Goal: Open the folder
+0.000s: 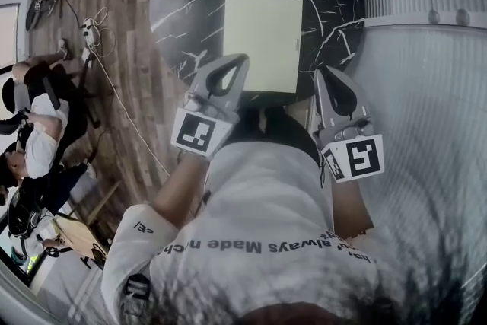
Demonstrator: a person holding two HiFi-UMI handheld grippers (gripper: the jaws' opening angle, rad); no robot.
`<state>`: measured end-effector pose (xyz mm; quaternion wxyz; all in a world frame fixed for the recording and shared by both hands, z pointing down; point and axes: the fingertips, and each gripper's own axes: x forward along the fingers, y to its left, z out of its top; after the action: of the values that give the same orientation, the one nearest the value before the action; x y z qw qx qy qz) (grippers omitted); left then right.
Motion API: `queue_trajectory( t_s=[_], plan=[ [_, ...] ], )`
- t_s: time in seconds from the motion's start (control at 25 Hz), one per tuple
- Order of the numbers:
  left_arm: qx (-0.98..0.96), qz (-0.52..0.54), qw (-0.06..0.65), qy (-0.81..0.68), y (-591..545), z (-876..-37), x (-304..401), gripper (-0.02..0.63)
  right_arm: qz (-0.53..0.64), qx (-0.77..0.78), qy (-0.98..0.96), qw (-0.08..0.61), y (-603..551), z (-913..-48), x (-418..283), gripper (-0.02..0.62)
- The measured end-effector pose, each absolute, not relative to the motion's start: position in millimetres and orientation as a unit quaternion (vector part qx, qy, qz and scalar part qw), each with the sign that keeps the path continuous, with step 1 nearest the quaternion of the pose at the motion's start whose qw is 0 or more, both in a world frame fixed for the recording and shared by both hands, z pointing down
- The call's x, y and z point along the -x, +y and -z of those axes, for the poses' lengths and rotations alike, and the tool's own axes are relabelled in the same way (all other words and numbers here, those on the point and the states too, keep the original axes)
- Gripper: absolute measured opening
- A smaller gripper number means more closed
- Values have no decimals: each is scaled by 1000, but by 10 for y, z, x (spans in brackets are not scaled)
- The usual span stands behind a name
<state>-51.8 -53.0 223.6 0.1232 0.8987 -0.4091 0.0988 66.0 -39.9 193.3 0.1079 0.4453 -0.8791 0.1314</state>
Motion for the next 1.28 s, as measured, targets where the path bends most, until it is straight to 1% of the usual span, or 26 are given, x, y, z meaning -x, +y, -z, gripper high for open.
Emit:
queue_trajectory(
  t_s=[0.48, 0.6, 0.76, 0.92, 1.08, 1.28],
  plan=[
    [-880, -211, 115, -410, -710, -3527, 488, 3, -224, -432, -863, 136, -547, -3133, -843, 106],
    [-876, -238, 102, -407, -746, -3830, 486, 3, -235, -426, -862, 139, -573, -3440, -845, 123],
    [-870, -285, 83, -395, -701, -4178, 486, 3, -270, -419, -857, 133, -549, -3776, -849, 157],
    [-863, -326, 44, -385, -713, -4460, 459, 3, -296, -415, -852, 121, -551, -4101, -873, 172],
    [-847, -371, 19, -379, -648, -4696, 474, 3, -346, -404, -840, 106, -525, -4393, -877, 183],
    [-833, -396, 4, -387, -611, -4983, 508, 3, -393, -391, -828, 89, -550, -4667, -851, 202]
  ],
)
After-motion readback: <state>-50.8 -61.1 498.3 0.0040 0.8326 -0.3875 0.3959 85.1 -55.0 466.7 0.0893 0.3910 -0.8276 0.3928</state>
